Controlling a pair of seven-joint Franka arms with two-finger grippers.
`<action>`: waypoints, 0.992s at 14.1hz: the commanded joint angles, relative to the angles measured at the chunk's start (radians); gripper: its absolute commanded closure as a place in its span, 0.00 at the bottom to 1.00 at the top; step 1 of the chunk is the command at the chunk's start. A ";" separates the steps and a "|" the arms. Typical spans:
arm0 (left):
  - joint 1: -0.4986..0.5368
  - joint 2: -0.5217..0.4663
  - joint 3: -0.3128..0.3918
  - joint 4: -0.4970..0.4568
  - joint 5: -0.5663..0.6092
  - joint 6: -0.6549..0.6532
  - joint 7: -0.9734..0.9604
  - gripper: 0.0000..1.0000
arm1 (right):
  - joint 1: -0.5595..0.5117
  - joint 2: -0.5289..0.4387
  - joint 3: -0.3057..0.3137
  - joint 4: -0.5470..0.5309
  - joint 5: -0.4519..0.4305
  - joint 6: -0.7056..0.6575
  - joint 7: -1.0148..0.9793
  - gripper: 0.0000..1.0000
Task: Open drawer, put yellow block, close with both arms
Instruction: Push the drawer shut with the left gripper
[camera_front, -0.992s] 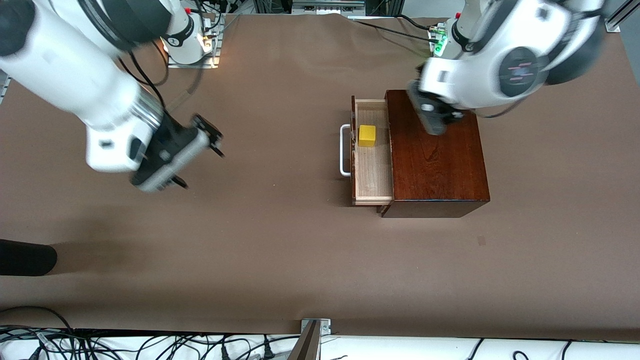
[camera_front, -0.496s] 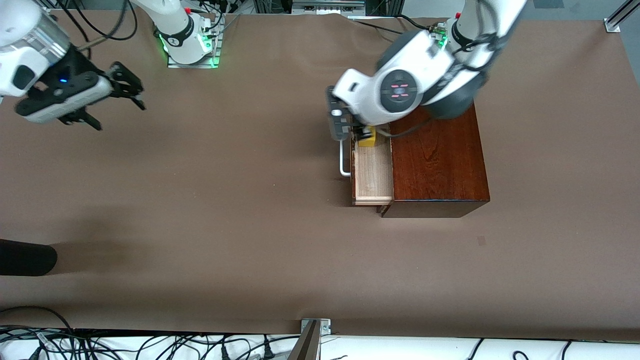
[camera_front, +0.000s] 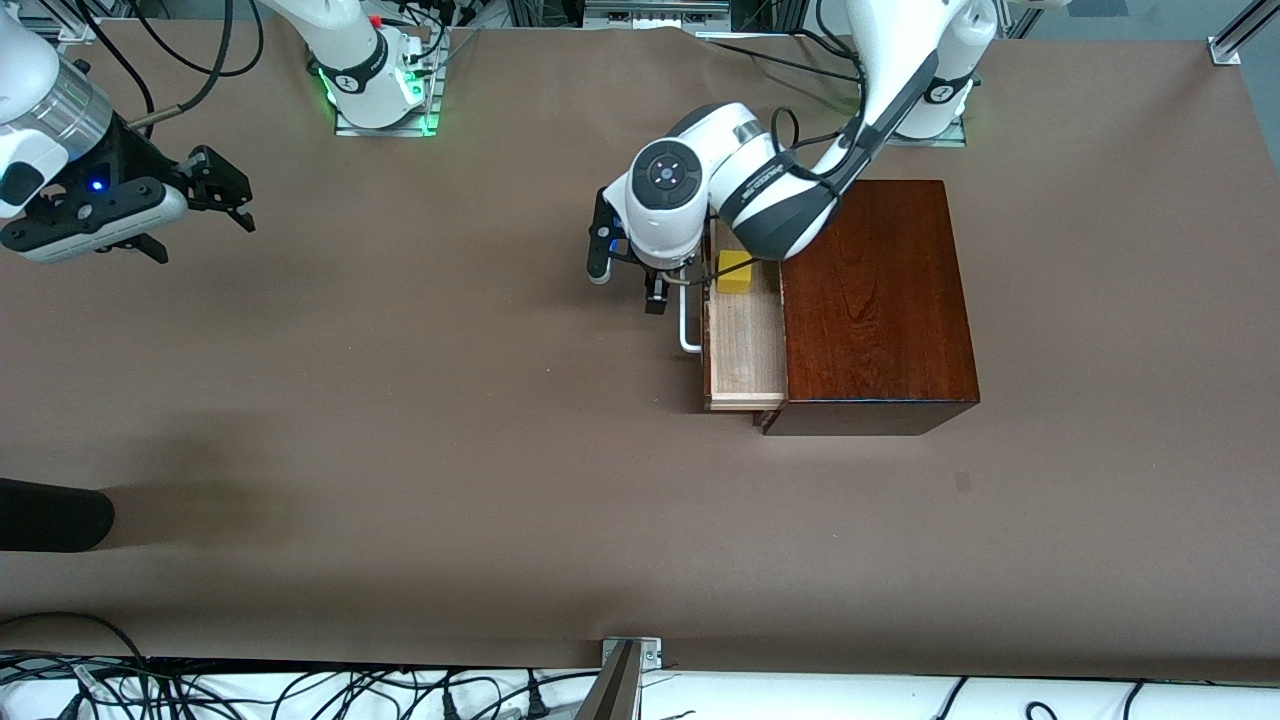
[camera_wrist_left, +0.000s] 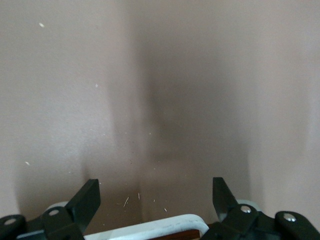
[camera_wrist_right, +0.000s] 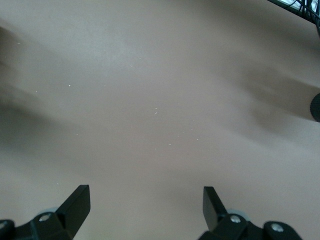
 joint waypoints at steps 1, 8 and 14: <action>0.010 0.008 0.018 -0.002 0.057 -0.086 0.035 0.00 | -0.001 0.004 -0.003 0.000 -0.020 0.000 0.007 0.00; 0.109 -0.015 0.022 0.007 0.099 -0.318 0.025 0.00 | -0.003 0.019 -0.038 0.057 -0.058 -0.017 0.019 0.00; 0.129 -0.077 0.021 0.016 0.084 -0.335 0.005 0.00 | 0.019 0.021 -0.021 0.082 -0.044 -0.021 0.016 0.00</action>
